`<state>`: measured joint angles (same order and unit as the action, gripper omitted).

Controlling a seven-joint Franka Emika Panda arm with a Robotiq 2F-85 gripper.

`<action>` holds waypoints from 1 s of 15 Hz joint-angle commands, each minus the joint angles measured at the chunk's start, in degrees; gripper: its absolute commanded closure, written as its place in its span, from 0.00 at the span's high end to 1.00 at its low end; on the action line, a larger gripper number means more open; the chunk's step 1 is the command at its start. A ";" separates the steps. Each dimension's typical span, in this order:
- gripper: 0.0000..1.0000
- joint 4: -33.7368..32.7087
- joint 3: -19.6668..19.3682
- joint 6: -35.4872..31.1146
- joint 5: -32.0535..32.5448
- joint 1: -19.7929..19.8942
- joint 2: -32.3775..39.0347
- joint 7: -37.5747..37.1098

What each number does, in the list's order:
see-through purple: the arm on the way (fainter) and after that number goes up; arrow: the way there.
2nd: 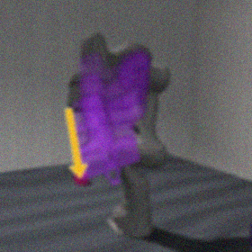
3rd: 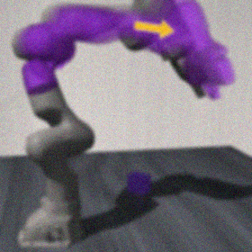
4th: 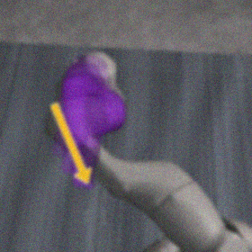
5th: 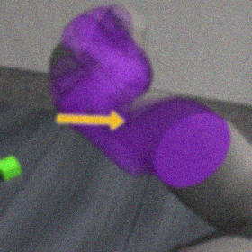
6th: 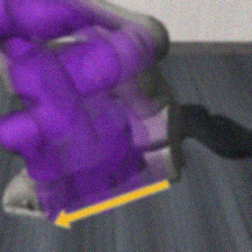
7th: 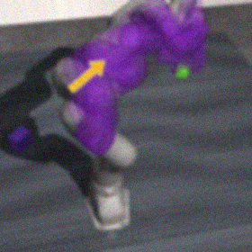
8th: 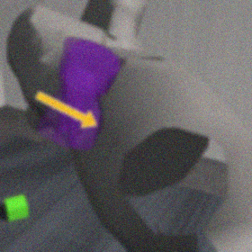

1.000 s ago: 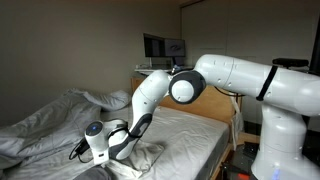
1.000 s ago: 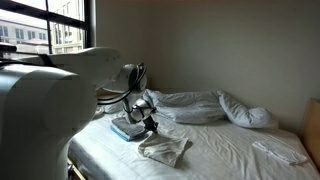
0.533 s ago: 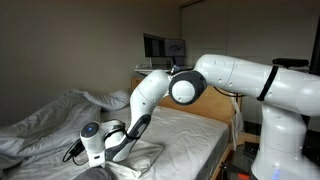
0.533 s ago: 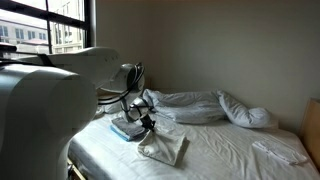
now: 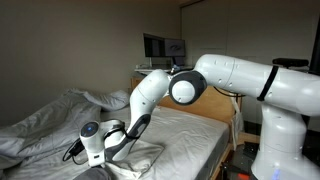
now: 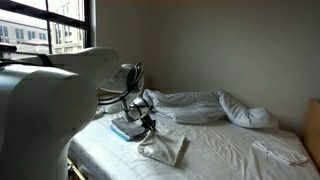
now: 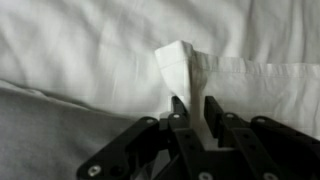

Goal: Fold the cloth

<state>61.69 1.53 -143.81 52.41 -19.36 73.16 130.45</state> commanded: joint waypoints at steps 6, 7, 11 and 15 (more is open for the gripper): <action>0.92 1.44 -2.94 -0.91 1.37 -0.67 -2.72 -3.24; 0.99 1.65 -3.58 -1.64 1.64 -0.79 -3.31 -4.18; 1.00 3.03 -5.61 -4.17 1.96 -0.63 -5.77 -7.69; 1.00 3.49 -6.73 -8.09 1.13 1.09 -6.60 -9.33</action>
<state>61.10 -4.26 -147.99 52.62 -19.46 69.30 124.30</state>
